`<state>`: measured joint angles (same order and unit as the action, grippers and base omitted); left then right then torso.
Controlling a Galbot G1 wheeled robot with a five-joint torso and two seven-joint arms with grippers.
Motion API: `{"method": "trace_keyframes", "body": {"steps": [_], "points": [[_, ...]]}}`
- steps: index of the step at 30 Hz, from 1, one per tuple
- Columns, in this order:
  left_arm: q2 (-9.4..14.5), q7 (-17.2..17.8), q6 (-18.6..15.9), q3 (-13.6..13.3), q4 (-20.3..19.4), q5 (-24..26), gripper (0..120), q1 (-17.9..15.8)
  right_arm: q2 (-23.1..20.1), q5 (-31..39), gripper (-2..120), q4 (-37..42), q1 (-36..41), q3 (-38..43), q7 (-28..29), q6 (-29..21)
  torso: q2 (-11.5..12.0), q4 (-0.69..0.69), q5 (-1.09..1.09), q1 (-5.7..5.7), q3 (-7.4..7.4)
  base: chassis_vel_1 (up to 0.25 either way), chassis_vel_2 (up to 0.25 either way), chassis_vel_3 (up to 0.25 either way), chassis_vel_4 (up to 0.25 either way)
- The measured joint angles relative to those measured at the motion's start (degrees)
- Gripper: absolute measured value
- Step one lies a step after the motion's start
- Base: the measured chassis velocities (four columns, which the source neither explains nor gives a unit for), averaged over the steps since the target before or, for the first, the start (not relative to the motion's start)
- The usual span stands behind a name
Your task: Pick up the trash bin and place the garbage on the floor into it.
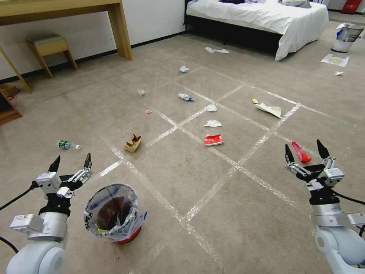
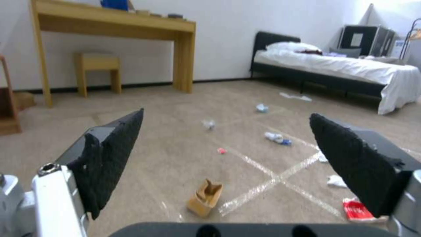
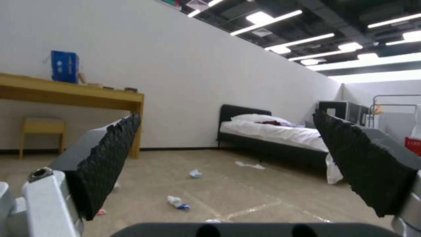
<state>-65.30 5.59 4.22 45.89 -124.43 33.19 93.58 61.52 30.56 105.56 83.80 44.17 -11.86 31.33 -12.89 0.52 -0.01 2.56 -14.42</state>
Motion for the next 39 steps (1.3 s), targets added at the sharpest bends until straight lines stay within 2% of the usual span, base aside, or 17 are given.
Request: {"method": "trace_keyframes", "body": {"steps": [8, 13, 15, 16, 17, 19, 20, 22, 23, 24, 25, 26, 28, 29, 30, 33, 39], "points": [[2.8, 2.1, -2.2, 1.0, -1.2, 3.4, 100, 0.3, -0.4, -0.1, 100, -0.2, -0.6, -0.9, -0.2, 0.0, 0.0, 0.00, 0.00, 0.00, 0.00, 0.000, 0.000, 0.000, 0.000], [3.4, 4.1, -6.3, 0.8, -2.0, 5.9, 100, 0.8, -0.3, -0.5, 100, -0.2, -0.3, -0.9, -0.2, 0.0, 0.0, 0.00, 0.01, 0.00, 0.00, 0.000, 0.000, 0.000, 0.000], [5.3, 8.4, -11.9, 0.8, -2.8, 9.9, 100, 1.4, -0.4, -0.6, 100, -0.3, -0.1, -1.0, -0.2, 0.1, 0.0, 0.00, 0.02, 0.00, 0.00, 0.000, 0.000, 0.000, 0.000], [5.3, 8.4, -11.9, 0.8, -2.8, 9.9, 100, 1.4, -0.4, -0.6, 100, -0.3, -0.1, -1.0, -0.2, 0.1, 0.0, 0.00, 0.02, 0.00, 0.00, 0.000, 0.000, 0.000, 0.000], [6.6, 10.3, -14.4, 0.9, -3.3, 12.6, 100, 1.8, -0.6, -0.7, 100, -0.3, 0.0, -1.0, -0.2, 0.2, 0.0, -0.01, 0.01, 0.00, 0.00, 0.000, 0.000, 0.000, 0.000], [11.3, 15.6, -19.2, 1.5, -3.7, 20.0, 100, 1.9, -0.7, -0.7, 100, -0.4, 0.0, -1.0, -0.2, 0.4, 0.0, 0.00, 0.01, 0.00, 0.00, 0.000, 0.000, 0.000, 0.000], [11.3, 15.6, -19.2, 1.5, -3.7, 20.0, 100, 1.9, -0.7, -0.7, 100, -0.4, 0.0, -1.0, -0.2, 0.4, 0.0, 0.00, 0.01, 0.00, 0.00, 0.000, 0.000, 0.000, 0.000], [15.4, 18.1, -22.4, 2.3, -3.4, 26.0, 100, 1.7, -0.7, -0.8, 100, -0.5, 0.1, -1.1, -0.3, 0.6, 0.0, 0.00, 0.00, 0.00, 0.00, 0.000, 0.000, 0.000, 0.000], [15.4, 18.1, -22.4, 2.3, -3.4, 26.0, 100, 1.7, -0.7, -0.8, 100, -0.5, 0.1, -1.1, -0.3, 0.6, 0.0, 0.00, 0.00, 0.00, 0.00, 0.000, 0.000, 0.000, 0.000], [17.9, 20.2, -24.7, 2.4, -3.1, 30.4, 100, 1.2, -0.7, -0.8, 100, -0.6, 0.2, -1.1, -0.3, 0.7, 0.0, 0.01, 0.00, 0.00, 0.00, 0.000, 0.000, 0.000, 0.000], [19.0, 21.7, -25.9, 2.4, -2.8, 32.4, 100, 1.0, -0.7, -0.9, 100, -0.7, 0.2, -1.1, -0.4, 0.8, 0.0, 0.01, 0.00, 0.00, 0.00, 0.000, 0.000, 0.000, 0.000], [19.0, 21.7, -25.9, 2.4, -2.8, 32.4, 100, 1.0, -0.7, -0.9, 100, -0.7, 0.2, -1.1, -0.4, 0.8, 0.0, 0.01, 0.00, 0.00, 0.00, 0.000, 0.000, 0.000, 0.000], [21.0, 24.1, -28.9, 2.1, -1.9, 36.3, 100, 0.5, -0.6, -1.1, 100, -0.9, 0.3, -1.3, -0.5, 1.0, 0.0, 0.02, 0.01, 0.00, 0.00, 0.000, 0.000, 0.000, 0.000], [22.1, 27.9, -31.8, 1.8, -1.3, 40.2, 100, -0.1, -0.6, -1.4, 100, -1.1, 0.3, -1.4, -0.6, 1.1, 0.0, 0.00, 0.01, 0.00, 0.00, 0.000, 0.000, 0.000, 0.000], [22.1, 27.9, -31.8, 1.8, -1.3, 40.2, 100, -0.1, -0.6, -1.4, 100, -1.1, 0.3, -1.4, -0.6, 1.1, 0.0, 0.00, 0.01, 0.00, 0.00, 0.000, 0.000, 0.000, 0.000], [23.5, 35.0, -35.6, 1.8, -1.2, 46.3, 100, -0.3, -0.6, -1.7, 100, -1.2, 0.2, -1.8, -0.6, 1.2, 0.0, 0.00, 0.01, 0.00, 0.00, 0.000, 0.000, 0.000, 0.000], [23.8, 39.6, -37.6, 1.2, 0.5, 48.1, 100, -0.3, 0.2, -2.4, 100, -1.3, -0.2, -2.8, -0.6, 1.3, 0.0, 0.00, 0.01, 0.00, 0.00, 0.000, 0.000, 0.000, 0.000]]}}
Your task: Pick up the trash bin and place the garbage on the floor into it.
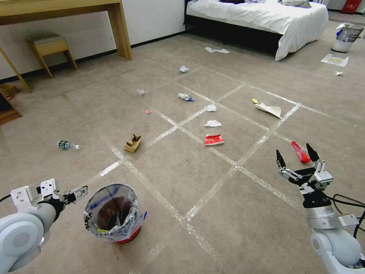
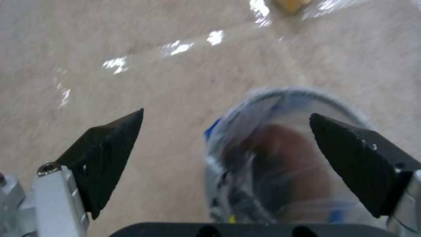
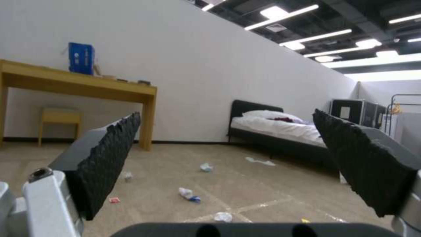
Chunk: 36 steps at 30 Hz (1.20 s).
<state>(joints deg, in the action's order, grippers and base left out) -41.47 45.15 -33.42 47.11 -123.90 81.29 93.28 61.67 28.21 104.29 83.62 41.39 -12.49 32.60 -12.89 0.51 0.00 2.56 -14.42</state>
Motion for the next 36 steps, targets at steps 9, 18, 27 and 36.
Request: {"method": "trace_keyframes", "body": {"steps": [9, 18, 27, 36], "points": [[-0.1, 2.4, -2.4, -1.9, 4.6, 1.0, 100, -0.7, 0.4, -0.3, 100, -0.2, 0.1, -0.6, 0.0, 0.7, 0.0, 0.00, -0.01, 0.00, 0.00, 0.000, 0.000, 0.000, 0.000], [-0.8, -1.9, -3.9, -5.0, 7.5, 1.7, 100, -2.4, 0.8, -0.8, 100, -0.3, 0.9, -0.5, -0.3, 1.6, 0.0, 0.01, 0.00, 0.00, 0.00, 0.000, 0.000, 0.000, 0.000], [-1.2, -4.9, -3.6, -8.0, 8.0, 1.8, 100, -3.8, 1.0, -1.3, 100, 0.0, 1.2, -0.6, -0.4, 1.7, 0.0, 0.00, -0.01, 0.00, 0.00, 0.000, 0.000, 0.000, 0.000], [-0.2, -3.0, -3.8, -11.7, 12.3, 5.9, 100, -7.9, 1.4, -1.8, 100, 0.3, 2.1, 0.1, -0.4, 2.2, 0.0, 0.00, -0.01, 0.00, 0.00, 0.000, 0.000, 0.000, 0.000]]}}
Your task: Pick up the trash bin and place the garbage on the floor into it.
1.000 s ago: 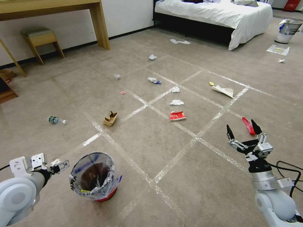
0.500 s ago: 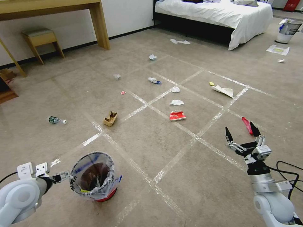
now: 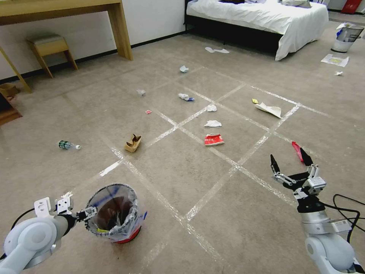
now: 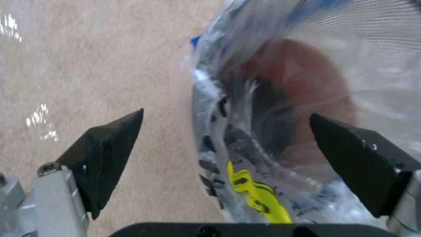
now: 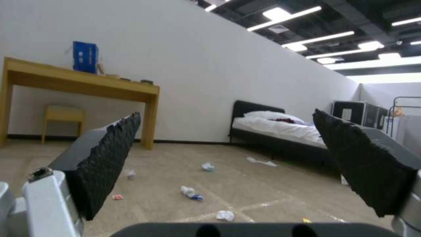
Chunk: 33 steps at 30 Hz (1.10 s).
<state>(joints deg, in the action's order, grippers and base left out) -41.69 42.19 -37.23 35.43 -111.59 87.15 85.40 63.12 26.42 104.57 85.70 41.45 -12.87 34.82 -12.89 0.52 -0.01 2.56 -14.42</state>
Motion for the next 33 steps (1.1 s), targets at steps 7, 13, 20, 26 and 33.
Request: {"method": "trace_keyframes", "body": {"steps": [7, 13, 20, 26, 33], "points": [[-0.3, 1.1, 0.2, -3.8, 6.2, 0.8, 100, -4.7, 0.8, -0.4, 100, -0.1, 0.4, 0.2, 0.0, 0.3, 0.0, 0.00, 0.00, 0.00, 0.00, 0.000, 0.000, 0.000, 0.000], [-1.0, 1.2, 0.3, -7.6, 11.0, 0.7, 100, -9.5, 0.8, -0.6, 100, -0.2, 0.4, 0.3, 0.0, 0.4, 0.0, -0.01, 0.00, 0.00, 0.00, 0.000, 0.000, 0.000, 0.000], [-3.0, 2.9, -0.5, -12.4, 15.5, 1.0, 100, -15.4, 0.7, -0.6, 100, -0.2, 0.6, 0.7, 0.0, 0.6, 0.0, 0.00, 0.00, 0.00, 0.00, 0.000, 0.000, 0.000, 0.000], [-4.7, 4.2, -1.4, -15.1, 17.8, 1.6, 100, -18.4, 0.4, -0.6, 100, -0.2, 0.8, 1.1, 0.0, 0.8, 0.0, 0.00, -0.01, 0.00, 0.00, 0.000, 0.000, 0.000, 0.000], [-7.1, 7.4, -2.1, -17.3, 21.2, 2.5, 100, -21.5, 0.5, -1.1, 100, -0.4, 0.6, 1.0, 0.0, 0.7, 0.0, -0.04, -0.11, 0.00, 0.02, 0.000, 0.000, 0.000, 0.000]]}}
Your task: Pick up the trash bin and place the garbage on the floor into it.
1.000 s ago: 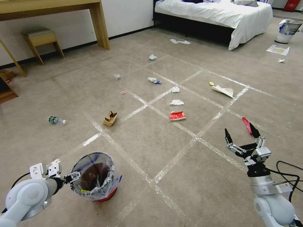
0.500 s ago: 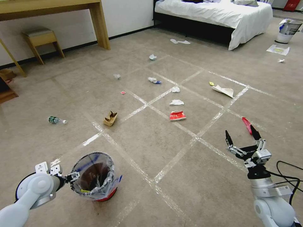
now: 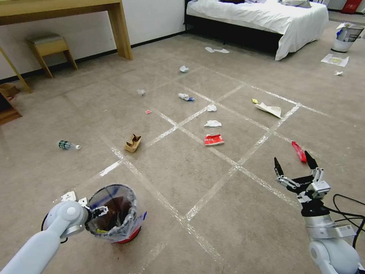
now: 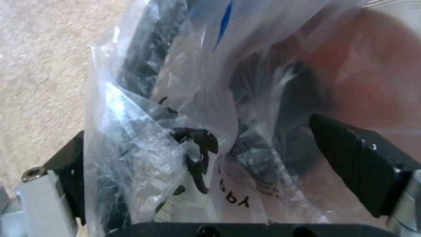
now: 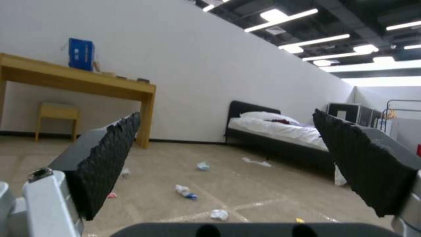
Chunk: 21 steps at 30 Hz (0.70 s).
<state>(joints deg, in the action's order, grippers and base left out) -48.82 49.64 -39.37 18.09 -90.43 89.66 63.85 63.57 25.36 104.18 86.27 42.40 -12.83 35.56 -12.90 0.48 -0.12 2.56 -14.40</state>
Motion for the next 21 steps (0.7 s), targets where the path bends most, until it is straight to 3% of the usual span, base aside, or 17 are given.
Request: {"method": "trace_keyframes", "body": {"steps": [5, 10, 14, 17, 21], "points": [[0.1, 1.4, 0.9, 0.4, -0.9, 0.5, 92, 0.8, -0.1, -0.4, 100, -0.8, -0.8, -0.8, 0.3, -0.1, 0.0, 0.03, 0.07, 0.00, -0.01, 0.000, 0.000, 0.000, 0.000], [2.0, 1.6, 1.6, 0.8, -4.0, 1.4, 72, 2.8, 0.3, -1.2, 100, -0.9, -1.4, -2.0, 0.9, -0.3, 0.0, 0.04, 0.21, 0.01, -0.04, 0.000, 0.000, 0.000, 0.000], [3.0, 1.9, 1.8, 1.4, -5.5, 1.6, 61, 3.5, 0.7, -1.8, 100, -0.6, -1.5, -2.4, 1.3, -0.5, 0.0, 0.05, 0.13, 0.00, -0.03, 0.000, 0.000, 0.000, 0.000], [3.5, 2.0, 2.0, 2.2, -6.6, 1.5, 45, 4.7, 1.0, -2.1, 100, -0.2, -1.5, -2.5, 1.5, -0.6, 0.0, 0.04, 0.15, 0.00, -0.03, 0.000, 0.000, 0.000, 0.000], [3.6, 1.9, 2.1, 2.5, -7.4, 1.3, 36, 5.5, 1.0, -2.2, 100, -0.2, -1.3, -2.5, 1.6, -0.6, 0.0, 0.03, 0.12, 0.00, -0.03, 0.000, 0.000, 0.000, 0.000]]}}
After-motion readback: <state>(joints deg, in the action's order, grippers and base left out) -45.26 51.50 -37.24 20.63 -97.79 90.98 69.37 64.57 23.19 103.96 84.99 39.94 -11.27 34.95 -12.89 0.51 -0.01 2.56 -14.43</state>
